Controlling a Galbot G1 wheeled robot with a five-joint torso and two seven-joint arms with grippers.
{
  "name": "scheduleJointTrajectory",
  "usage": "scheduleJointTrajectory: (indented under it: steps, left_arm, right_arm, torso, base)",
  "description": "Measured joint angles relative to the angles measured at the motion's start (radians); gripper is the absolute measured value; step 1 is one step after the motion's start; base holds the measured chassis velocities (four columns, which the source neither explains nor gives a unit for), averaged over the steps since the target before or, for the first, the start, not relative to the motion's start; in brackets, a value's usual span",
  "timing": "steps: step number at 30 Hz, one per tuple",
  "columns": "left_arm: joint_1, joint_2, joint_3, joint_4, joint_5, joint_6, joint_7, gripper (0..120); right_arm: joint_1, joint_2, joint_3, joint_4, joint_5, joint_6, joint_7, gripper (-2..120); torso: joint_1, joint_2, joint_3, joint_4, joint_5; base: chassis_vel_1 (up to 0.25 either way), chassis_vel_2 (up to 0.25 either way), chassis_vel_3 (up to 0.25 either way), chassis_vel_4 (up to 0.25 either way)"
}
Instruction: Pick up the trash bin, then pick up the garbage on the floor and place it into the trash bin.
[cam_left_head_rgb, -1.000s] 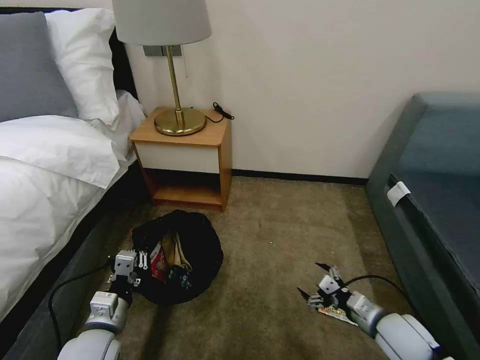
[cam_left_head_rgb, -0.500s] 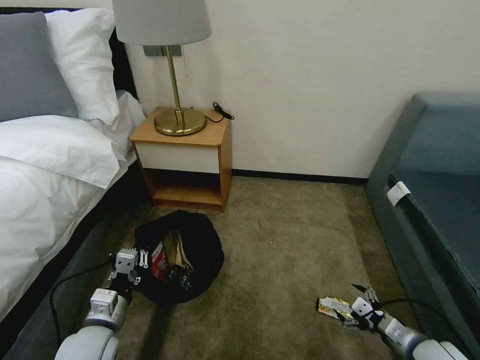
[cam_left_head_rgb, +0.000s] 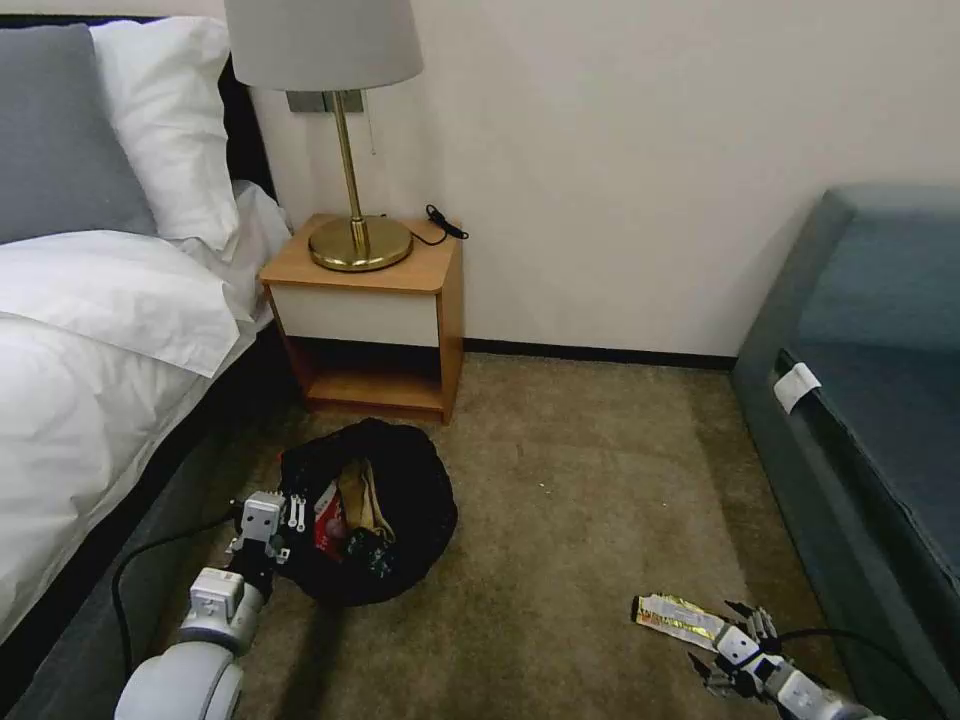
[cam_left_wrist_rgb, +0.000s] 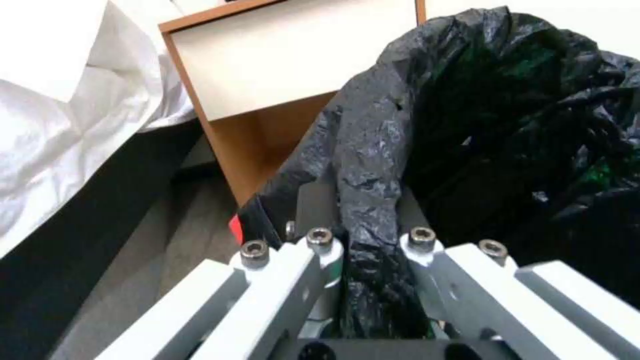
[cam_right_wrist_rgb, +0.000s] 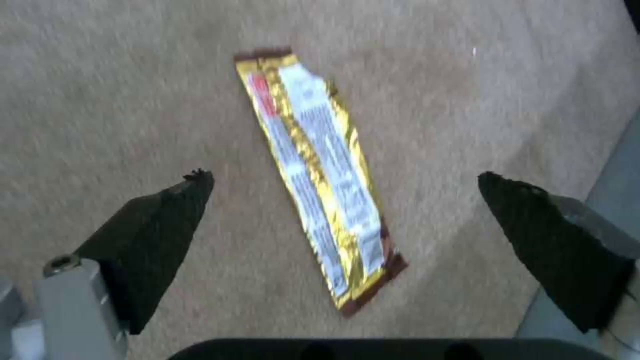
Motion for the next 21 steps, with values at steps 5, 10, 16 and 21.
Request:
scheduleJointTrajectory:
  steps: [5,10,16,21]
  left_arm:
    - [-0.007,0.009,0.02,0.003,-0.004,0.007,0.003,4]
    - [-0.018,0.03,0.019,0.008,-0.018,0.013,0.004,4]
    - [-0.026,0.039,0.021,0.023,-0.022,0.013,0.006,4]
    - [-0.031,0.039,0.023,0.026,-0.022,0.013,0.006,4]
  right_arm:
    - [-0.042,0.012,0.01,0.005,-0.035,-0.044,0.019,100]
    - [-0.059,0.036,0.015,-0.02,-0.085,-0.048,0.021,100]
    - [-0.041,0.048,0.023,-0.087,-0.11,-0.03,0.03,100]
    - [-0.032,0.048,0.028,-0.103,-0.112,-0.028,0.031,100]
  torso:
    - [0.0,0.0,0.0,0.0,0.0]
    - [0.0,0.0,0.0,0.0001,-0.0001]
    - [0.0,0.0,0.0,0.0001,0.0]
    - [0.0,0.0,0.0,0.0001,0.0]
  base:
    - [0.0,0.0,0.0,0.0]
    - [0.0,0.0,0.0,0.0]
    - [0.0,0.0,0.0,0.0]
    - [0.0,0.0,0.0,0.0]
